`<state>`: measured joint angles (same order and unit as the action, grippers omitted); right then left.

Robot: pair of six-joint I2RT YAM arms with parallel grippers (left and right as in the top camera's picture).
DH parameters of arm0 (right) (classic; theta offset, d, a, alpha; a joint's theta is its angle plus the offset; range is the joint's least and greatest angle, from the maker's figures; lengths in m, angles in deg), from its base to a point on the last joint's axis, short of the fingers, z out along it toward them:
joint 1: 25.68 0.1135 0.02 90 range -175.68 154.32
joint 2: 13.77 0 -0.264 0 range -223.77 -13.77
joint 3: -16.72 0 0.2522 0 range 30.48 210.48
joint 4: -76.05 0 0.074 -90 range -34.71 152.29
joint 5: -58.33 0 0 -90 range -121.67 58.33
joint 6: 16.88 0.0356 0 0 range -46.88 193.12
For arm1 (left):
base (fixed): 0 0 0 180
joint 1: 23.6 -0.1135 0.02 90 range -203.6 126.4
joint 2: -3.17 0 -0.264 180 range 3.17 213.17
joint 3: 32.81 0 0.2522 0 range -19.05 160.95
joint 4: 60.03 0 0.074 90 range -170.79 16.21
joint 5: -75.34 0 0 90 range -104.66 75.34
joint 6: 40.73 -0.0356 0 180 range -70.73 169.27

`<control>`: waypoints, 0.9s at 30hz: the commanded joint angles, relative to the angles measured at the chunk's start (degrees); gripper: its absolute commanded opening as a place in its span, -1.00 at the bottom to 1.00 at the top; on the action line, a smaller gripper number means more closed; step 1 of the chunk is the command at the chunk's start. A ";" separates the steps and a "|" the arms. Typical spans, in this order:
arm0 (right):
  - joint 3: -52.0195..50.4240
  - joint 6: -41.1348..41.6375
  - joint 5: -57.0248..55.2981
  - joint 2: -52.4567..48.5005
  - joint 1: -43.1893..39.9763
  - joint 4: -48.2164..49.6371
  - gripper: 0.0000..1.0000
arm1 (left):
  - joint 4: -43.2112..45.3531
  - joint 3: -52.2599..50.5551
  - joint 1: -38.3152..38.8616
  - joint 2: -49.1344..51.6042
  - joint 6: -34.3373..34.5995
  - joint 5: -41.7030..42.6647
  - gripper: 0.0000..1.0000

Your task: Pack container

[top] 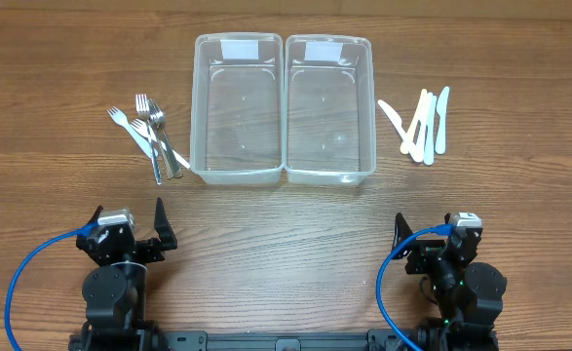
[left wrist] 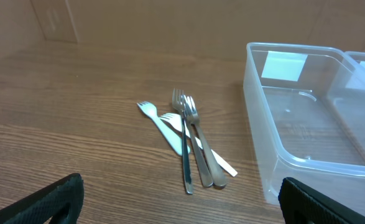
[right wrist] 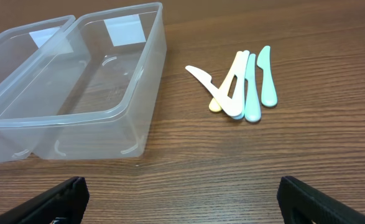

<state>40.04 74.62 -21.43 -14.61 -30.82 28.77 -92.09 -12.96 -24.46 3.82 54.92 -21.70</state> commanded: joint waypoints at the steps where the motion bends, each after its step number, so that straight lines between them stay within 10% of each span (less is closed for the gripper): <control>1: -0.50 0.17 -0.11 0.50 0.26 0.66 1.00 | 0.24 -0.57 -0.50 0.22 0.59 0.09 1.00; 16: -0.50 0.20 1.05 0.50 0.26 4.04 1.00 | 1.16 -0.57 -0.50 0.28 0.79 0.46 1.00; 27: -0.50 7.93 20.50 0.50 0.26 4.02 1.00 | 0.35 -0.57 -0.50 0.37 5.95 18.01 1.00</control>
<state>39.86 75.76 -8.42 -14.61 -30.82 31.87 -91.98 -12.96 -24.46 3.84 57.50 -13.38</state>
